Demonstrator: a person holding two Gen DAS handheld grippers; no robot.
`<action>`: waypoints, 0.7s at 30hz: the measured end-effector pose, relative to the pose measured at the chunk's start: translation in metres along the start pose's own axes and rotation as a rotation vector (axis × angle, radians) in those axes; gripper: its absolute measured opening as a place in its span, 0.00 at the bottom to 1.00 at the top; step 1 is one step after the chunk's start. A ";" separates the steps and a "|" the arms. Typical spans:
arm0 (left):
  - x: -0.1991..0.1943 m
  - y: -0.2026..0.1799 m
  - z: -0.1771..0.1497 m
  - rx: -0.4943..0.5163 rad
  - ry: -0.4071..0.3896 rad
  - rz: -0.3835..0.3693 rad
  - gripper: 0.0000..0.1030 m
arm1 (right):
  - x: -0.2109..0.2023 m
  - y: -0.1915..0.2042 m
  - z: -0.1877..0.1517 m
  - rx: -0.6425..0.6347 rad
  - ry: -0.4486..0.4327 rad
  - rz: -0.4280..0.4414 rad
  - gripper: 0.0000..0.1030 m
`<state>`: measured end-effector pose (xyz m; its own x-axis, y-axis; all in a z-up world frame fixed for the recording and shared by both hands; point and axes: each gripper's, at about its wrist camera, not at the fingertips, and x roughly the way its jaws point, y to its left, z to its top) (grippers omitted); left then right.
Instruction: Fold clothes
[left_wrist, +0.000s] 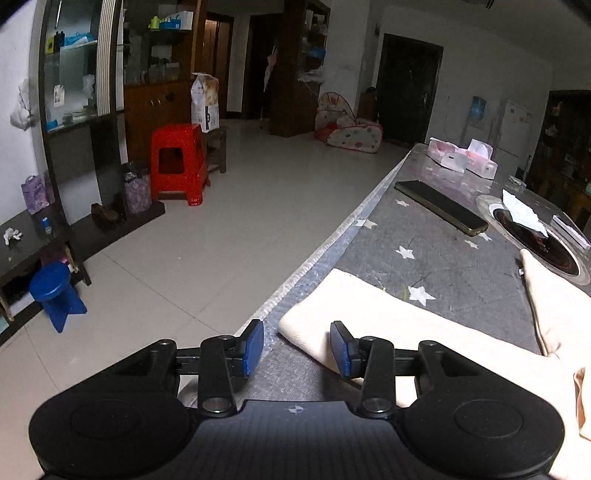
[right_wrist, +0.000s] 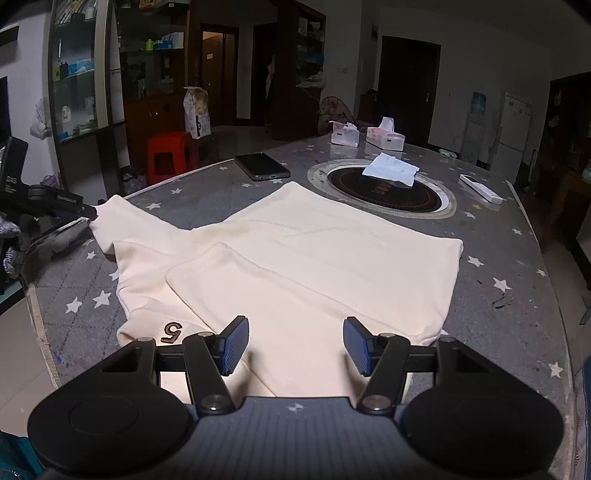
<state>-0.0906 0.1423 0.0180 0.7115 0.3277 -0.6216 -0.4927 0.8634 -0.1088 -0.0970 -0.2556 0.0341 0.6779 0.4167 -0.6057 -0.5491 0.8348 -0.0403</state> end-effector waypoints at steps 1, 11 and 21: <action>0.002 0.001 0.000 -0.006 0.004 -0.006 0.40 | -0.001 0.000 0.000 0.002 -0.002 -0.002 0.56; -0.010 -0.005 0.010 -0.039 -0.054 -0.088 0.09 | -0.003 -0.002 -0.002 0.025 -0.012 -0.010 0.56; -0.066 -0.088 0.026 0.072 -0.121 -0.460 0.08 | -0.011 -0.008 -0.005 0.056 -0.039 -0.016 0.56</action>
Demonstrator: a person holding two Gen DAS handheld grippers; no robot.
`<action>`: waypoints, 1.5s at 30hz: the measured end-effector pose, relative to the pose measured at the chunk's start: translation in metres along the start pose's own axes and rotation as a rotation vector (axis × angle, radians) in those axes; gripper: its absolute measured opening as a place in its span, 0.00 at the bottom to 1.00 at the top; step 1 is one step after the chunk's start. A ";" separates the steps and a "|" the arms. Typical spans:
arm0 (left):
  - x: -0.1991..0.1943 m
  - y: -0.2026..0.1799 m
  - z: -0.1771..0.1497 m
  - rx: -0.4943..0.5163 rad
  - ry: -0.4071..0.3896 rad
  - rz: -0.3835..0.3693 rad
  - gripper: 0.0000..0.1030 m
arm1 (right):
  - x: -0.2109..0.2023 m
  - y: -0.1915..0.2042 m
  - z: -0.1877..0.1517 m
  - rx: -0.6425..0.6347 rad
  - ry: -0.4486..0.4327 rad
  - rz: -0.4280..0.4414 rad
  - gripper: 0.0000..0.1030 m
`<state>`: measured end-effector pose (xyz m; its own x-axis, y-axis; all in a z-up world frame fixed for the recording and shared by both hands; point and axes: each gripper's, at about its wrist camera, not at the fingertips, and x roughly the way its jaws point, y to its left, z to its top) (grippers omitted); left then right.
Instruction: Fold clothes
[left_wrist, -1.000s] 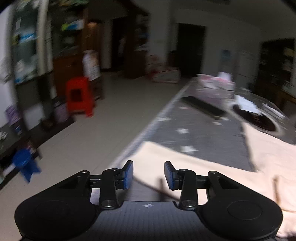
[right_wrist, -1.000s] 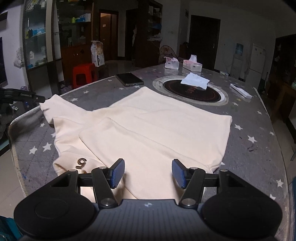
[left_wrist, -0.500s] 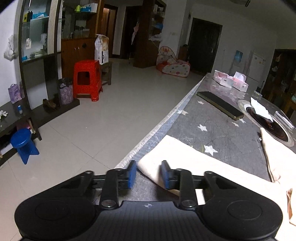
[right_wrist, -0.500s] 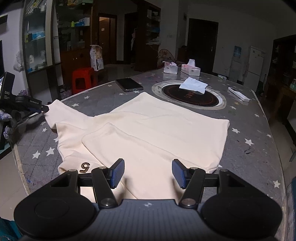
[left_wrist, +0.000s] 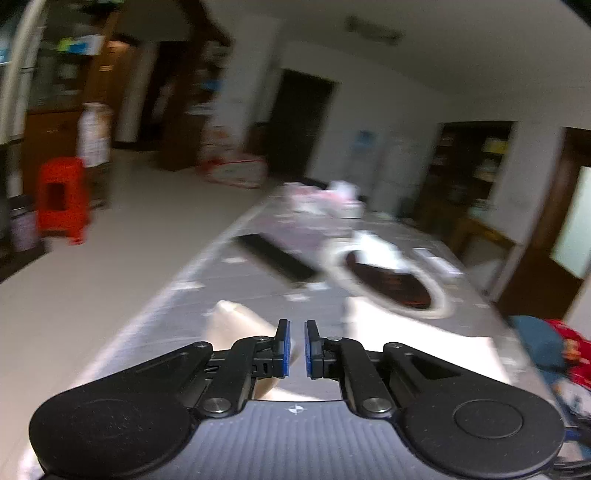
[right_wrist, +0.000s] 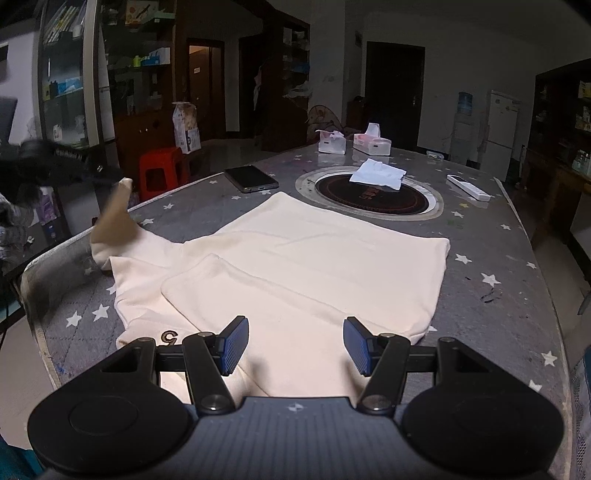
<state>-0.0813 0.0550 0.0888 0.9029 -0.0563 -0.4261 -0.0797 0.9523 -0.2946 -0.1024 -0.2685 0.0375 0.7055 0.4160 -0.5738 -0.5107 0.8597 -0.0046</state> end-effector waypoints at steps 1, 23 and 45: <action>0.000 -0.012 0.001 0.011 0.002 -0.044 0.08 | -0.001 -0.001 0.000 0.004 -0.003 -0.002 0.56; 0.028 -0.046 -0.061 0.350 0.088 0.087 0.37 | -0.003 -0.012 -0.007 0.044 -0.012 0.016 0.57; 0.054 0.009 -0.045 0.199 0.156 0.121 0.05 | 0.001 -0.002 -0.001 0.022 0.001 0.022 0.57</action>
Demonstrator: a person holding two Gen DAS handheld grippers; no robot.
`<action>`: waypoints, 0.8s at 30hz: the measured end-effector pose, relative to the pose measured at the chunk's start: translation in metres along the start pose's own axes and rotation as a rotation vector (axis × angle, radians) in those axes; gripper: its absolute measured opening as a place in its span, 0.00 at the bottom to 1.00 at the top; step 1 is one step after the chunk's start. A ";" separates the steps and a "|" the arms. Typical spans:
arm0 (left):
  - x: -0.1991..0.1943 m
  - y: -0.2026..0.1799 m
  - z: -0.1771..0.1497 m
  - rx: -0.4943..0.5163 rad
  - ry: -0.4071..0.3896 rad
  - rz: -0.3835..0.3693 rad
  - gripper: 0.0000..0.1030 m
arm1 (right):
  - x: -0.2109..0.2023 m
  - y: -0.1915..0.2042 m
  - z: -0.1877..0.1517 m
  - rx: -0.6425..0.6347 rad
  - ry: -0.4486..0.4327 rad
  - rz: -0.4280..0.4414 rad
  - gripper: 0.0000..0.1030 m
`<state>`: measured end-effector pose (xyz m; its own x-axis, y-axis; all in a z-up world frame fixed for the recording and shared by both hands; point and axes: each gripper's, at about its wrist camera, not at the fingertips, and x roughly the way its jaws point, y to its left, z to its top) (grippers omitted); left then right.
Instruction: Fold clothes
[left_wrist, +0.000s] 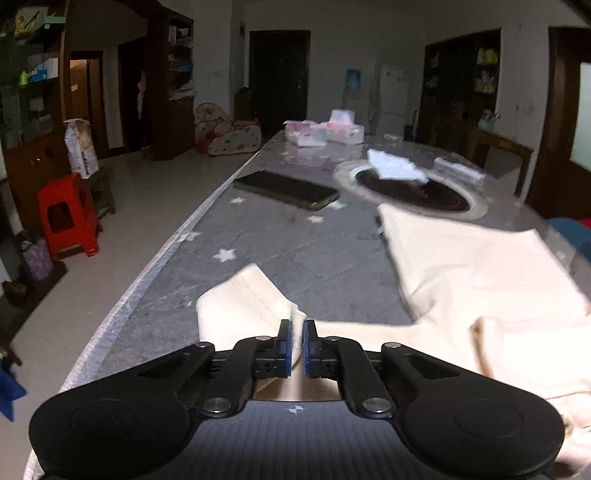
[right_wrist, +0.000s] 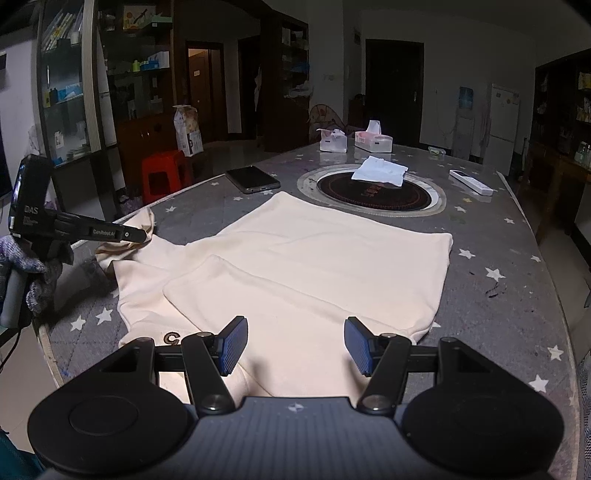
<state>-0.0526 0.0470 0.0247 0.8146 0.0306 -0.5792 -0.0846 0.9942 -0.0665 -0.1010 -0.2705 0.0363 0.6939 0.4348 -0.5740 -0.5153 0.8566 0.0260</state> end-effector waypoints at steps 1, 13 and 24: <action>-0.004 -0.001 0.003 -0.016 -0.006 -0.029 0.05 | -0.001 -0.001 0.000 0.001 -0.002 -0.001 0.57; -0.061 -0.086 0.040 -0.032 -0.097 -0.567 0.05 | -0.017 -0.019 -0.006 0.061 -0.046 -0.044 0.57; -0.040 -0.128 -0.005 0.119 0.068 -0.645 0.24 | -0.025 -0.034 -0.011 0.124 -0.041 -0.062 0.56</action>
<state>-0.0775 -0.0821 0.0523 0.6422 -0.5777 -0.5039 0.4754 0.8158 -0.3294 -0.1060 -0.3138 0.0412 0.7438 0.3892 -0.5435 -0.4068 0.9087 0.0939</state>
